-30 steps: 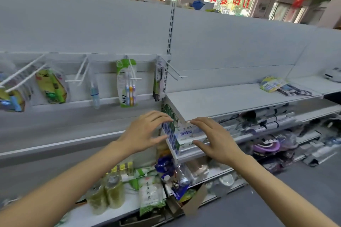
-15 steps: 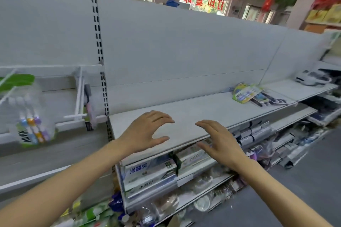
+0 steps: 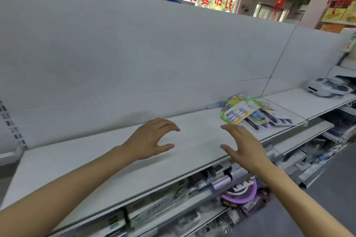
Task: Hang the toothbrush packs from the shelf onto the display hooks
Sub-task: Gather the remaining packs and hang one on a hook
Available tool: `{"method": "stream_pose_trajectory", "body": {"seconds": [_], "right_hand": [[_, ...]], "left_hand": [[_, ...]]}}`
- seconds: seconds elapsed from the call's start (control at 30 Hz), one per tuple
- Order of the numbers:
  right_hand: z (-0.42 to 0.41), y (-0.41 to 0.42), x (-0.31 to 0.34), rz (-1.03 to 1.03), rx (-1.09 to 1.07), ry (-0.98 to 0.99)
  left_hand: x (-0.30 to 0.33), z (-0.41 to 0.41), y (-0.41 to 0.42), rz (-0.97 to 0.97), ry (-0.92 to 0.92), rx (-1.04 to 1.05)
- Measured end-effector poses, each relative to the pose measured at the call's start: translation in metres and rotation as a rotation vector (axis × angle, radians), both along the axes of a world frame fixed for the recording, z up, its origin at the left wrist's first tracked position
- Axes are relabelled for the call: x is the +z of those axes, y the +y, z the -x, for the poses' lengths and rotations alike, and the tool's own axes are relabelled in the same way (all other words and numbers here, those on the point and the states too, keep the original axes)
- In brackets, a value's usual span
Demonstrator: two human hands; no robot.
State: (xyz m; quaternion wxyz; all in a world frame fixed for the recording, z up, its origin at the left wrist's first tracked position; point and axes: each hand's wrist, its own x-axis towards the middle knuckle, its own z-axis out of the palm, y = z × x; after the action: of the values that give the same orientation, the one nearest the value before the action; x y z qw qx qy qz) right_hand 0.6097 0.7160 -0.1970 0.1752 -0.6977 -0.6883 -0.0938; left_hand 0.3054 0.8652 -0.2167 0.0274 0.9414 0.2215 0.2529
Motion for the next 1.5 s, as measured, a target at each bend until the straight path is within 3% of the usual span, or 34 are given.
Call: {"method": "stream_pose_trajectory", "body": {"seconds": [0.4,0.57,0.67,0.8,0.93,1.17,1.33,1.5], "right_hand": [[-0.256,0.078,0.001,0.135,-0.099,0.069],[-0.298,0.106,-0.003,0.233,-0.153,0.197],[-0.309,0.122,-0.013,0.297,-0.141,0.142],[-0.306,0.138,-0.023,0.32,-0.196,0.063],[-0.295,0.151,-0.025,0.325,-0.26,0.022],[-0.275,0.168,-0.012,0.431,-0.285,0.261],[-0.258,0.174,0.001,0.521,-0.336,0.329],[-0.244,0.18,0.0,0.605,-0.401,0.321]], "left_hand": [[-0.005,-0.263,0.043,0.126,-0.004,0.146],[-0.016,-0.347,0.058,0.28,0.077,0.255],[-0.026,-0.377,0.067,0.339,0.123,0.334],[-0.035,-0.386,0.072,0.378,0.12,0.398],[-0.035,-0.372,0.069,0.58,-0.021,0.46],[-0.036,-0.317,0.057,0.86,-0.298,0.454],[-0.03,-0.277,0.042,0.916,-0.466,0.418],[-0.027,-0.246,0.023,0.915,-0.465,0.455]]}}
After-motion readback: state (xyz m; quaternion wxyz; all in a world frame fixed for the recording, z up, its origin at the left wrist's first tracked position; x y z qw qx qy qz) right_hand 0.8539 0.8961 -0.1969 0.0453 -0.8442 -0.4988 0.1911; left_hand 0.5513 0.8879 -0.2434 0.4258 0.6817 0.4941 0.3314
